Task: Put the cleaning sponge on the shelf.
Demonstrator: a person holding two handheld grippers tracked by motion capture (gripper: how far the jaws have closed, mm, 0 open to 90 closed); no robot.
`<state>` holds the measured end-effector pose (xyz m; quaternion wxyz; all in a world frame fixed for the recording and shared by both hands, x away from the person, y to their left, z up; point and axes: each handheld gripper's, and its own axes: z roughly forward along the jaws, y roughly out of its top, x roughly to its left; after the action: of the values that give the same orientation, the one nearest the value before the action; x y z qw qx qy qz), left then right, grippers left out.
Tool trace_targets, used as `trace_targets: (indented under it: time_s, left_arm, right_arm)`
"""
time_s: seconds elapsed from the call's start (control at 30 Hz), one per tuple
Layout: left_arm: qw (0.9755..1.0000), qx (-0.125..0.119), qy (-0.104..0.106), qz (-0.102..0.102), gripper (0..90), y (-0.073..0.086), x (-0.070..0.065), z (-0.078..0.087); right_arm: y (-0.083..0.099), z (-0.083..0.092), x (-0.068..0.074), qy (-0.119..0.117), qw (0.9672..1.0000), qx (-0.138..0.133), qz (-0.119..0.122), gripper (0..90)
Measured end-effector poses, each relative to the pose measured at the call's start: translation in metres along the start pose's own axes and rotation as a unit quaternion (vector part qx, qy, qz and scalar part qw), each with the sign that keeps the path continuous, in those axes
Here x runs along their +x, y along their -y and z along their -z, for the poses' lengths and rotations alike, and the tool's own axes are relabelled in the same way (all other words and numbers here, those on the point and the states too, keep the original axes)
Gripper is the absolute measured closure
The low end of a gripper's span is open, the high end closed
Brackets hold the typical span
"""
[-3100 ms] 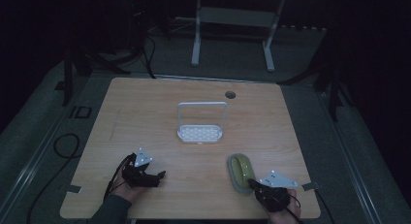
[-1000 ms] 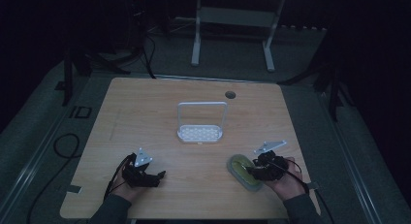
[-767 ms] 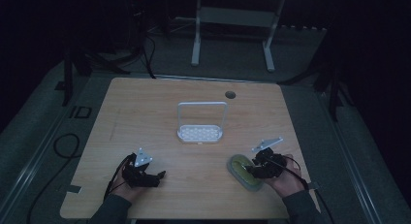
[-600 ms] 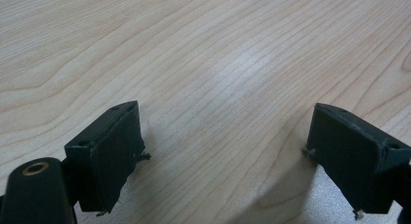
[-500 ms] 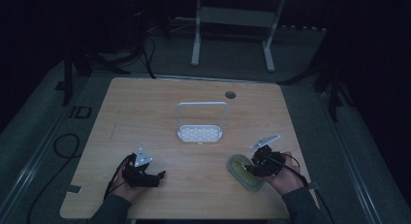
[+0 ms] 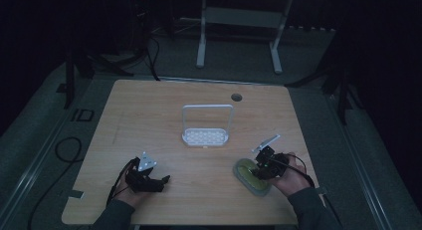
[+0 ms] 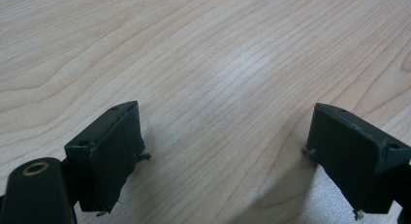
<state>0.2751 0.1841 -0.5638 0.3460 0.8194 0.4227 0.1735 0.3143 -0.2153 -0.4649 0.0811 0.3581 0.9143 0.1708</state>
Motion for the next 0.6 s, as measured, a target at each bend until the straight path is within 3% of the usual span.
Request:
trace_targets:
  time_s: [0.6]
  left_arm:
    - [1.0,0.001,0.0,-0.002,12.7,0.0,0.0,0.0]
  right_arm:
    - [-0.015,-0.006,-0.001,-0.008,0.9984,0.054,0.012,62.2]
